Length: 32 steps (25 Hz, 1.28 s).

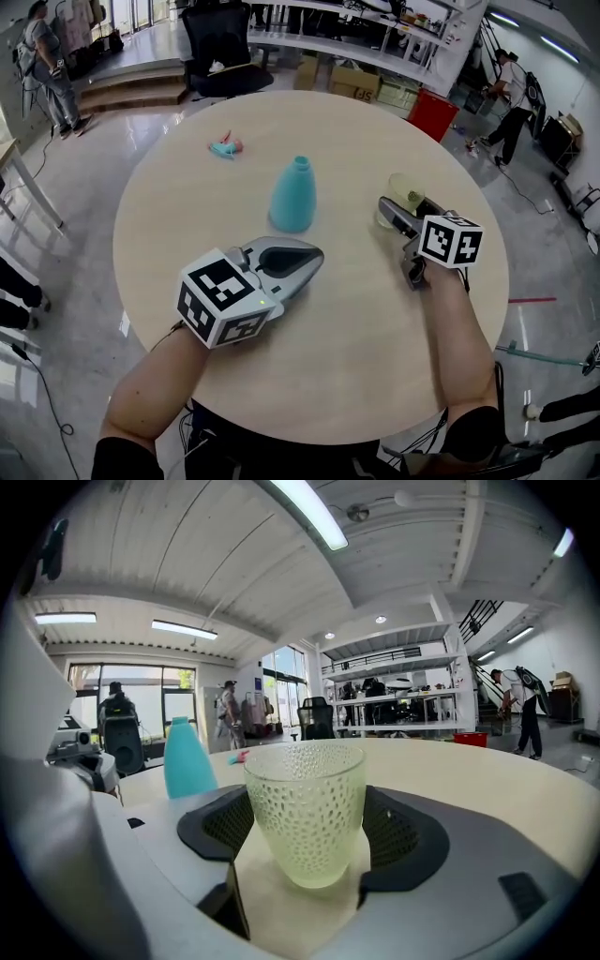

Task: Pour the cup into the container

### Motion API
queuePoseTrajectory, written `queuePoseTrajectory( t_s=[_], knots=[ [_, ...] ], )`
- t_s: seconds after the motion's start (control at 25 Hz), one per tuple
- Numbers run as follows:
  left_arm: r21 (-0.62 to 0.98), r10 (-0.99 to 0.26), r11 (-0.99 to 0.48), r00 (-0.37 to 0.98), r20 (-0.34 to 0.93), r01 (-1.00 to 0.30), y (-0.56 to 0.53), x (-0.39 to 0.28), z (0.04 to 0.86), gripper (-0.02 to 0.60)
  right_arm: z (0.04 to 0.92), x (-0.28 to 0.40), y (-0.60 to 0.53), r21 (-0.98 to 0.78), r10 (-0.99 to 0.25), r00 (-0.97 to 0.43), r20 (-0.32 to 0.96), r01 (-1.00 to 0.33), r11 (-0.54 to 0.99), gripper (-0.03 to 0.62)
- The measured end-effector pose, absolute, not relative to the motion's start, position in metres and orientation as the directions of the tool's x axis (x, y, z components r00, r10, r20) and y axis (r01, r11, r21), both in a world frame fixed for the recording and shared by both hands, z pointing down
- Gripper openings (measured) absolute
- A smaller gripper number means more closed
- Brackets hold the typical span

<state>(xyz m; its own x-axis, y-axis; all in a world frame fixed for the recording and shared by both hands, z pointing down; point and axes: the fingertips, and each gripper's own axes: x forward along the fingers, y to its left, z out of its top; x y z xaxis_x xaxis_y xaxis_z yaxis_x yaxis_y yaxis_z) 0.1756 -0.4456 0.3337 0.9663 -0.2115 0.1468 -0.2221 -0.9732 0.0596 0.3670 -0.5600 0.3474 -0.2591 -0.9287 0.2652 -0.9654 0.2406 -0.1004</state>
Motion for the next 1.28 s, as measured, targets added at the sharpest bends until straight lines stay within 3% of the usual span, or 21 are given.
queuePoseTrajectory(
  t_s=[0.4, 1.28],
  knots=[
    [0.062, -0.198, -0.976, 0.969, 0.152, -0.209, -0.45, 0.163, 0.329, -0.002, 0.294, 0.32, -0.564, -0.038, -0.91, -0.338, 0.24, -0.94, 0.34, 0.367],
    [0.062, -0.218, -0.971, 0.963, 0.159, -0.23, -0.453, 0.148, 0.331, -0.002, 0.247, 0.22, -0.582, 0.474, -0.874, -0.296, 0.387, -0.749, 0.463, 0.367]
  ],
)
